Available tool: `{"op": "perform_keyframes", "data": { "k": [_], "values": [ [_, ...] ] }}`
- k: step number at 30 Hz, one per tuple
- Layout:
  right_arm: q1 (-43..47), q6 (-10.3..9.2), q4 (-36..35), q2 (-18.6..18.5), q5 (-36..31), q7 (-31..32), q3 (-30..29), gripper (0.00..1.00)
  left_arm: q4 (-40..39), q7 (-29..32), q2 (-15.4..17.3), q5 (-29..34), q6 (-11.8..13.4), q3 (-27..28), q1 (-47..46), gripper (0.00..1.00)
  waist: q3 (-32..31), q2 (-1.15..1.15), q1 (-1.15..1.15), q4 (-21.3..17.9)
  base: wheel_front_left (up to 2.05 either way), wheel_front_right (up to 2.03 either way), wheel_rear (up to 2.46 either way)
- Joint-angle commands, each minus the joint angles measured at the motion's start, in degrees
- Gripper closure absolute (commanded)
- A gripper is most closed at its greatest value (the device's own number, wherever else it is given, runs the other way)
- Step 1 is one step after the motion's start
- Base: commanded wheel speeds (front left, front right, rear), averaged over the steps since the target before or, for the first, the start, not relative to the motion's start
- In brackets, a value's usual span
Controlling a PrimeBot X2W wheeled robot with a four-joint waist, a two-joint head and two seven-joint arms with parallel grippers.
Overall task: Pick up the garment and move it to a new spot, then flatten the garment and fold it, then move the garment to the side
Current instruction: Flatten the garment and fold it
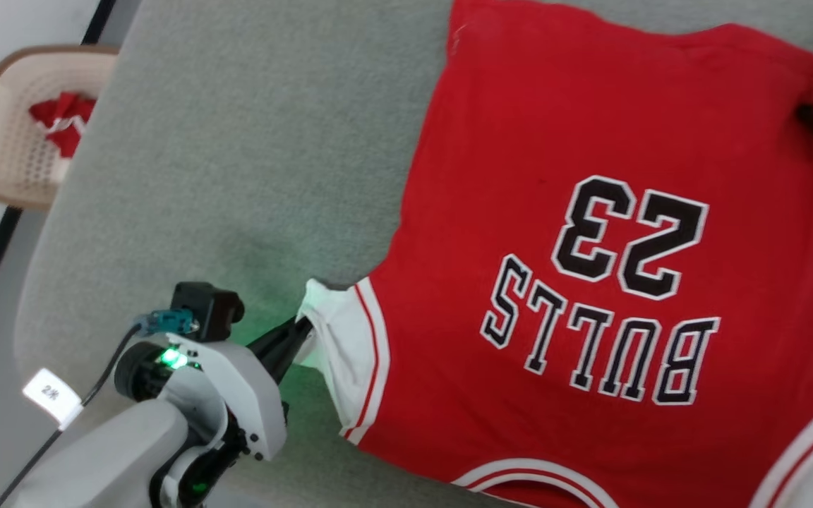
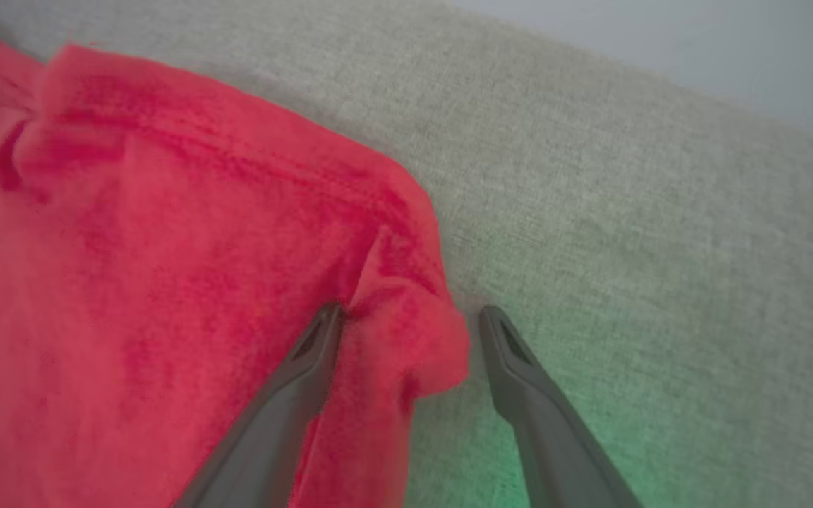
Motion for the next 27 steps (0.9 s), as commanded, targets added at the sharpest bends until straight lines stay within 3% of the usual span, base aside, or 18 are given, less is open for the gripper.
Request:
{"op": "perform_keyframes", "data": {
  "k": [1,2,3,4,5,15,27],
  "values": [
    [1.42,-0.07,2.14,0.65,0.62,1.58,0.80,0.00,0.72,-0.29,-0.54,0.31,-0.53,-0.05,-0.71,1.00,2.36,0.00,0.00,2.47,0.00,0.00,0.00],
    [1.42,-0.07,3.29,0.82,0.51,2.68,1.25,0.00,1.31,-0.36,-0.89,0.30,-0.82,-0.13,-0.82,1.00,2.50,0.00,0.00,2.63,0.00,0.00,0.00],
    [1.67,-0.07,4.56,0.91,0.33,3.93,1.90,0.17,1.99,-0.50,-1.24,0.26,-1.26,-0.21,-0.93,1.00,2.57,0.00,0.00,2.76,0.00,0.00,0.00],
    [1.89,-0.07,5.69,0.94,0.06,5.03,2.56,0.86,2.50,-0.60,-1.46,0.30,-1.46,-0.30,-1.01,1.00,2.63,0.00,0.00,2.85,0.00,0.00,0.00],
    [2.11,-0.07,6.44,1.06,0.00,6.07,3.26,1.00,3.07,-0.75,-1.66,0.30,-1.63,-0.33,-1.07,1.00,2.66,0.00,0.00,2.89,0.00,0.00,0.00],
    [-0.19,-0.09,5.23,-1.67,1.15,6.76,6.07,1.00,6.08,-2.18,-1.03,-0.22,-2.80,0.32,-0.55,1.00,0.64,0.00,0.00,-0.19,0.00,0.00,0.00],
    [9.65,-0.08,-14.50,-8.47,10.91,5.72,12.14,1.00,4.82,-2.26,3.02,-1.11,-1.47,1.63,0.90,1.00,-5.03,0.00,0.00,-7.65,0.00,0.00,0.00]
  ]
}}
